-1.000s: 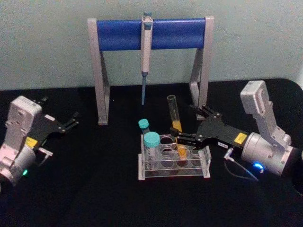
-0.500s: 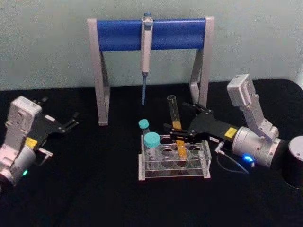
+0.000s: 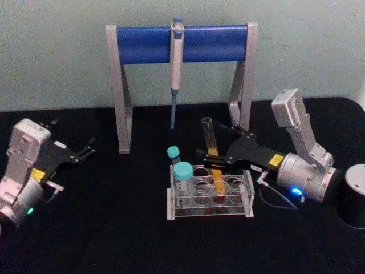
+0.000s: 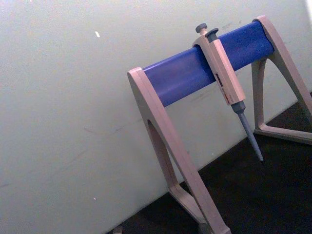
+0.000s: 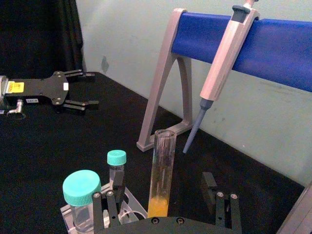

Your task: Pick up the test tube from the test tube rack, shake it, then place it back into the test tube rack.

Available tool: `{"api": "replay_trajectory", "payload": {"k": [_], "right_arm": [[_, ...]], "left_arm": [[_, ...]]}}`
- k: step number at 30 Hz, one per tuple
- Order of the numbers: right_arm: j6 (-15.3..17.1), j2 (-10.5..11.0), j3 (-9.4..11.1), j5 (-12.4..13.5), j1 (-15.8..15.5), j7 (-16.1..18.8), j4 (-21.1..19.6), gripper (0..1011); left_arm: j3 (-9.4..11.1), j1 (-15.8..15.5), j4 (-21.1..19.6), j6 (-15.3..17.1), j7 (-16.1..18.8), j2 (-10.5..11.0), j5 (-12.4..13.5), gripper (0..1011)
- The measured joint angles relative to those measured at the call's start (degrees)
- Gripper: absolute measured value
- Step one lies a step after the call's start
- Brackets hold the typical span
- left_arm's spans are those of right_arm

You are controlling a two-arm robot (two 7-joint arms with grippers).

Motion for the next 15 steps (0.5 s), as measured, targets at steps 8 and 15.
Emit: {"api": "replay_trajectory", "payload": {"k": [8,15], "right_arm": [[0.0,0.0,0.0,0.0,0.0,0.0,0.0,1000],[0.0,0.1,0.0,0.1,0.0,-0.1,0.0,892]], "left_arm": [[0.0,0.0,0.0,0.0,0.0,0.0,0.0,1001],[0.0,0.0,0.0,0.0,0.0,0.0,0.0,1001]]}}
